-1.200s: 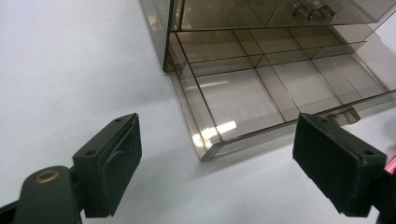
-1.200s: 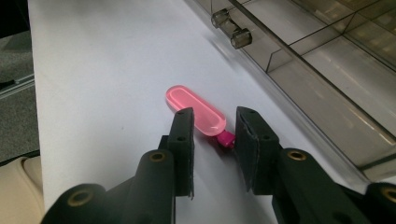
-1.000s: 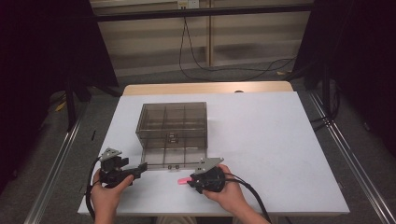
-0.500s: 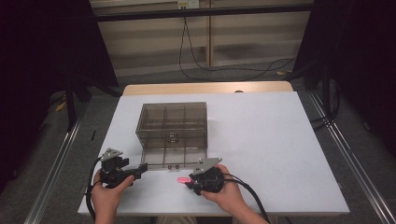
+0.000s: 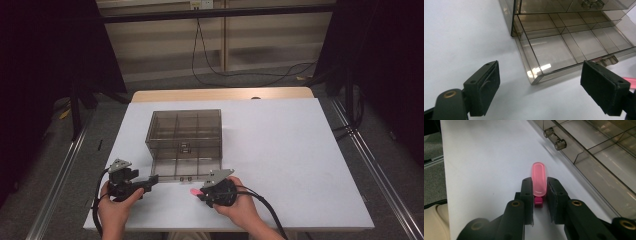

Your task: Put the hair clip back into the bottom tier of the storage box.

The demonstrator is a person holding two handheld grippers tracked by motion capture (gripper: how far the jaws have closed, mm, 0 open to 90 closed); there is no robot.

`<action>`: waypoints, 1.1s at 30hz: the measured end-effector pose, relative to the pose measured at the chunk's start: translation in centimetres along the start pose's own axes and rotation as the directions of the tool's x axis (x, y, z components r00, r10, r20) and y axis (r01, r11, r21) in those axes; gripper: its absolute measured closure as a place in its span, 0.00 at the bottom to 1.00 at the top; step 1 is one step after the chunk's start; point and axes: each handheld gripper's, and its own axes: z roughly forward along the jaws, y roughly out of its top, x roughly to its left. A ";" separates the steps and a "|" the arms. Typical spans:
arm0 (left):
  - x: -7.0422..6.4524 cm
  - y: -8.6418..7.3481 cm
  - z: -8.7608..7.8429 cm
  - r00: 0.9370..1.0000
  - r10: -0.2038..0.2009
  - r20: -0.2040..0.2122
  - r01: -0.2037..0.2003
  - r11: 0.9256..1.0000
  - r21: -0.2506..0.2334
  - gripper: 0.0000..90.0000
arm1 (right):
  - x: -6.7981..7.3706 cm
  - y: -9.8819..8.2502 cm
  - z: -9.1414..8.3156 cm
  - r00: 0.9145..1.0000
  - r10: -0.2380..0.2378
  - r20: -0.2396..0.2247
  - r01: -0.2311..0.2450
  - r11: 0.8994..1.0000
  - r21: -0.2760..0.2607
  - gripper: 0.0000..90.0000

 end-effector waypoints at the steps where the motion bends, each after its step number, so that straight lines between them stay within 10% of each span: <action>1: 0.0 0.0 0.0 1.000 0.002 0.000 -0.002 1.000 0.000 0.18 | 0.0 0.0 -0.1 1.000 -0.009 0.004 0.009 1.000 0.009 0.84; 33: 0.0 0.0 0.0 1.000 -0.001 0.007 0.001 1.000 -0.004 0.18 | -0.7 0.8 -0.3 0.998 0.056 0.011 -0.056 0.998 -0.027 0.85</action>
